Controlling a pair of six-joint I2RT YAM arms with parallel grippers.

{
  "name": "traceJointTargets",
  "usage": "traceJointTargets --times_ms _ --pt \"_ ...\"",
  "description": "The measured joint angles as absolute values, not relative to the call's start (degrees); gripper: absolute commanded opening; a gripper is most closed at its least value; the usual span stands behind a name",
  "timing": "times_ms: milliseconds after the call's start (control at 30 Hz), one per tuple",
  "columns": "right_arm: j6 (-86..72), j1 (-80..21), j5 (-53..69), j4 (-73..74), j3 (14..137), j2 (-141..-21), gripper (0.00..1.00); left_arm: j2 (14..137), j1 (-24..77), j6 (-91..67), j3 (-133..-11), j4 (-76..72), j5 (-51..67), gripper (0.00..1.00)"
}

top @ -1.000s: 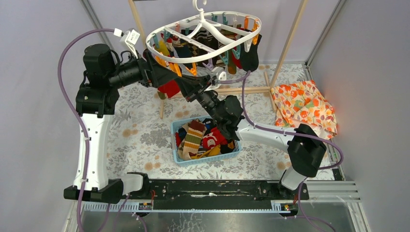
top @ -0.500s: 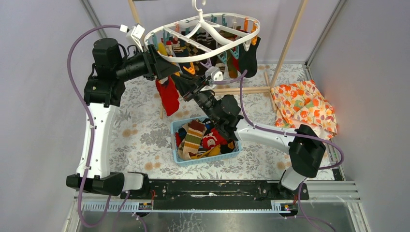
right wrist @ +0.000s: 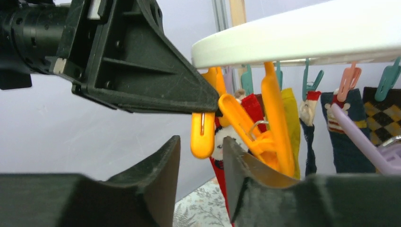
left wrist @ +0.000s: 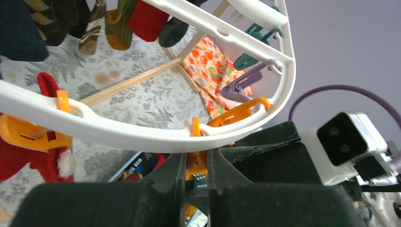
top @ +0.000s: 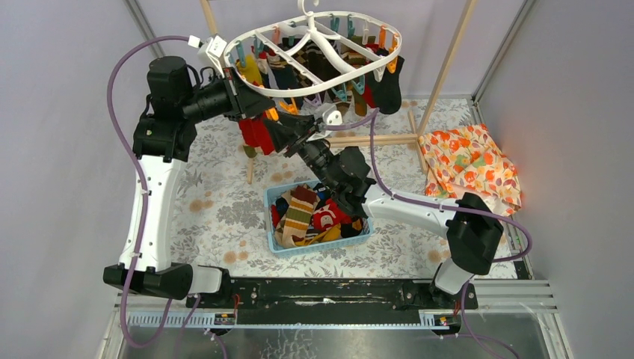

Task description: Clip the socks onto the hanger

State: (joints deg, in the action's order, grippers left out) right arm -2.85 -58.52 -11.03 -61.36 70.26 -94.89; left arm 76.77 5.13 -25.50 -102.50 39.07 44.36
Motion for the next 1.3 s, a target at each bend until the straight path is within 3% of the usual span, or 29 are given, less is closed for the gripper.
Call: traceJointTargets --times_ms 133,167,467,633,833,933,1300 --pt "-3.3 -59.1 -12.0 -60.0 67.3 -93.7 0.99 76.7 5.2 -24.7 -102.4 38.5 43.4 0.03" --pt "-3.5 -59.2 -12.5 -59.0 65.8 -92.8 1.00 76.6 5.2 -24.6 -102.3 38.4 43.3 0.03" --pt "-11.7 -59.4 -17.8 -45.2 47.5 -76.1 0.99 76.1 5.2 -22.7 -100.2 38.1 43.3 0.03" --pt "-18.2 -58.7 -22.1 -26.4 48.6 -70.1 0.86 75.5 5.2 -21.7 -98.7 38.1 43.4 0.03" --pt "-25.3 -57.4 -23.1 -5.3 53.4 -74.0 0.84 75.2 5.2 -21.2 -98.1 38.0 43.5 0.03" --pt "-27.8 -57.2 -22.0 -1.5 53.9 -77.3 0.76 75.2 5.2 -21.0 -97.3 37.6 43.5 0.03" --pt "-40.3 -60.3 -31.3 5.8 71.0 -100.5 0.77 75.1 5.2 -20.4 -96.6 37.3 43.5 0.03"
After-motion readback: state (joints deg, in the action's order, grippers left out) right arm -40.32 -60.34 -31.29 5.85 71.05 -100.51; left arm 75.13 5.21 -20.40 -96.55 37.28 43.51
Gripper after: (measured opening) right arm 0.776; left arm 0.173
